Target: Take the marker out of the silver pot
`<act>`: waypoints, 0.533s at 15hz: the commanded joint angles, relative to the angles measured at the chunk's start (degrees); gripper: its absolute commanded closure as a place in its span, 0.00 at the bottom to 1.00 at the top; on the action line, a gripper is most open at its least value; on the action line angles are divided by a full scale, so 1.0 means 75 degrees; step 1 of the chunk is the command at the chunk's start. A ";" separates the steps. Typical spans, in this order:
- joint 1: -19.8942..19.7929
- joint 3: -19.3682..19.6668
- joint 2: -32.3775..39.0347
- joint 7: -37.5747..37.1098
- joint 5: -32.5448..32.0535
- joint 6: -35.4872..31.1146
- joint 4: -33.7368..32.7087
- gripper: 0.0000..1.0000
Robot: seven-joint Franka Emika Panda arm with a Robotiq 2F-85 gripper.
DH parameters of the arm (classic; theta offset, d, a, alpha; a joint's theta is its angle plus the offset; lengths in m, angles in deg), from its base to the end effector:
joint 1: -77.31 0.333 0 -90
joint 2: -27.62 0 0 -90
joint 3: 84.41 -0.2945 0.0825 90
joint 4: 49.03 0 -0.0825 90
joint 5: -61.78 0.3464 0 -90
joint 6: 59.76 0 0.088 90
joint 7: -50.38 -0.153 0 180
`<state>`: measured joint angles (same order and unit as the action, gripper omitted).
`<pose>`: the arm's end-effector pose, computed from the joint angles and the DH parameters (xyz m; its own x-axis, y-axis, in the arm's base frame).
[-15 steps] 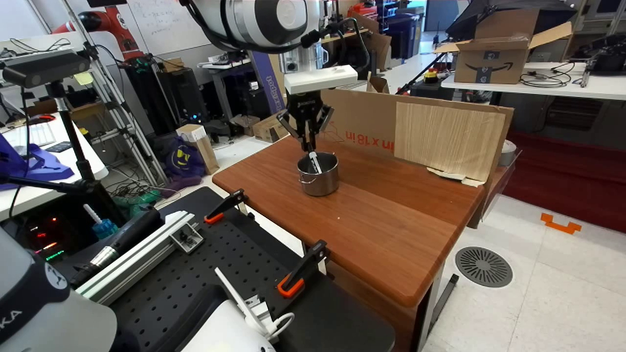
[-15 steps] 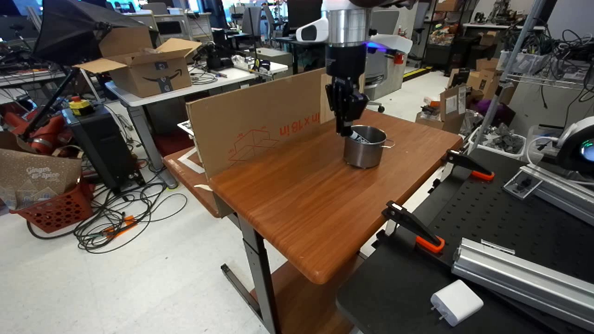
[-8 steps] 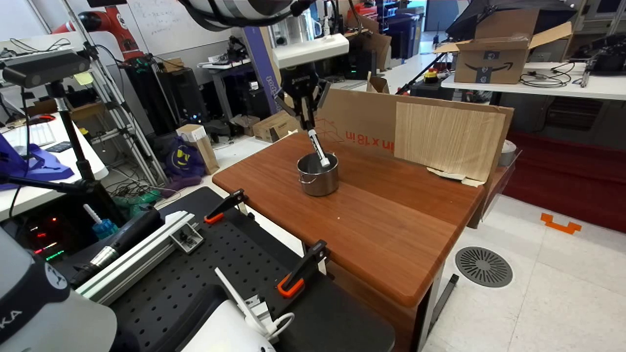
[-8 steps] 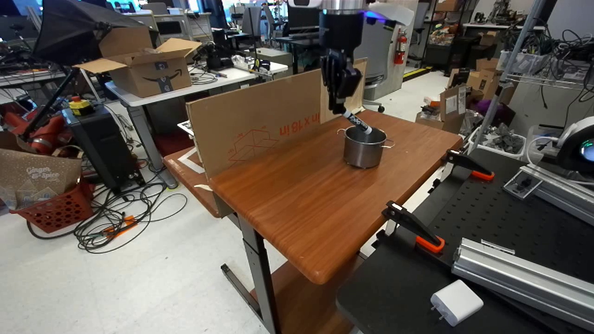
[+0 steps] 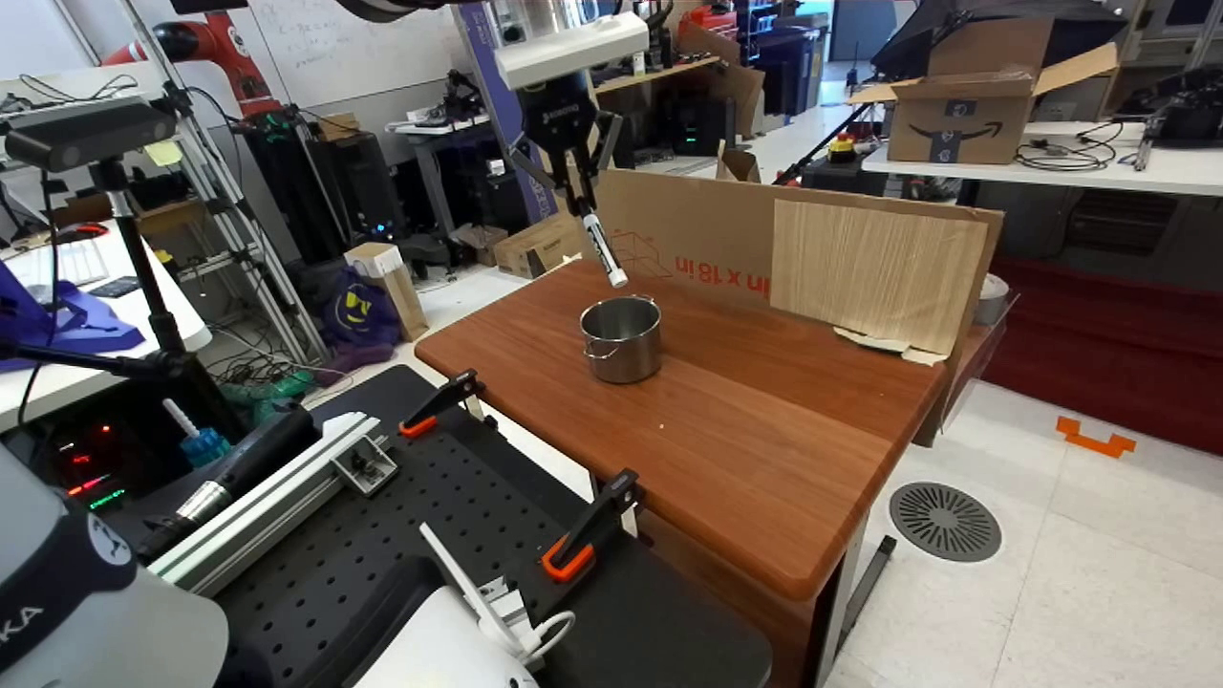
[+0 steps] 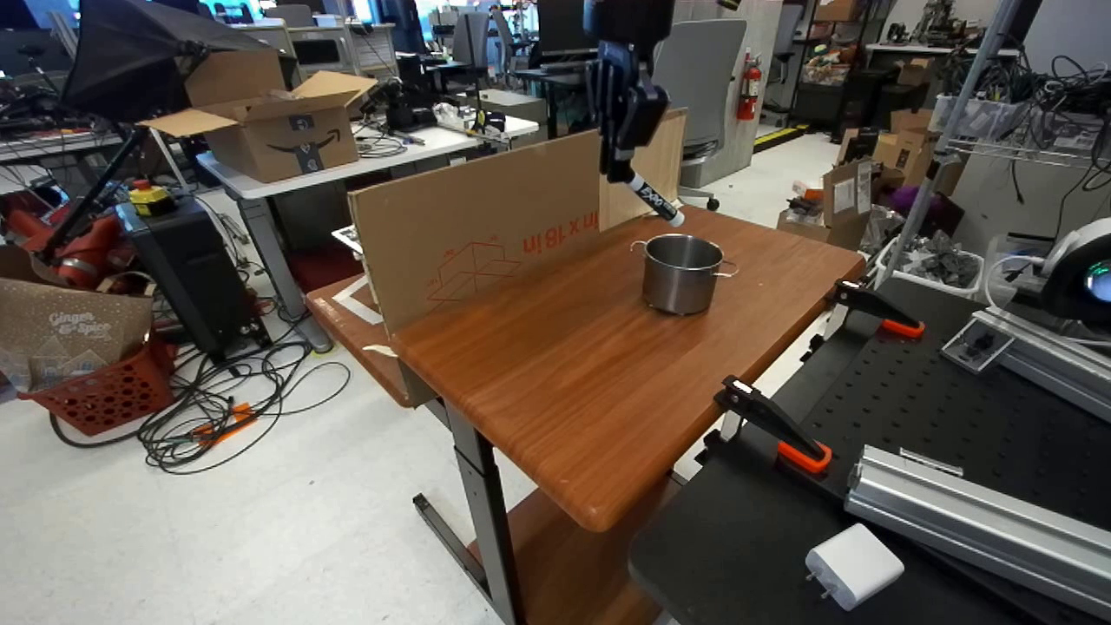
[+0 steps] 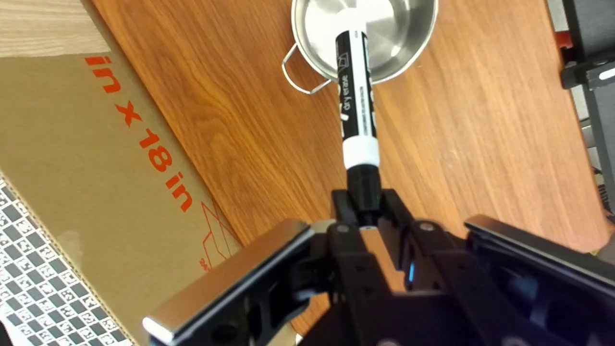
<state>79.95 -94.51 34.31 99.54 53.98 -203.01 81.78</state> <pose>0.5021 0.1112 0.2738 0.3775 0.9260 0.0107 0.9186 -0.3759 0.1218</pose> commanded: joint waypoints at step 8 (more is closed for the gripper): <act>0.0789 -0.0118 0.0788 -0.1012 -0.0307 0.0247 -0.0728 0.95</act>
<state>85.06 -95.51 36.65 94.48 53.76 -203.01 79.96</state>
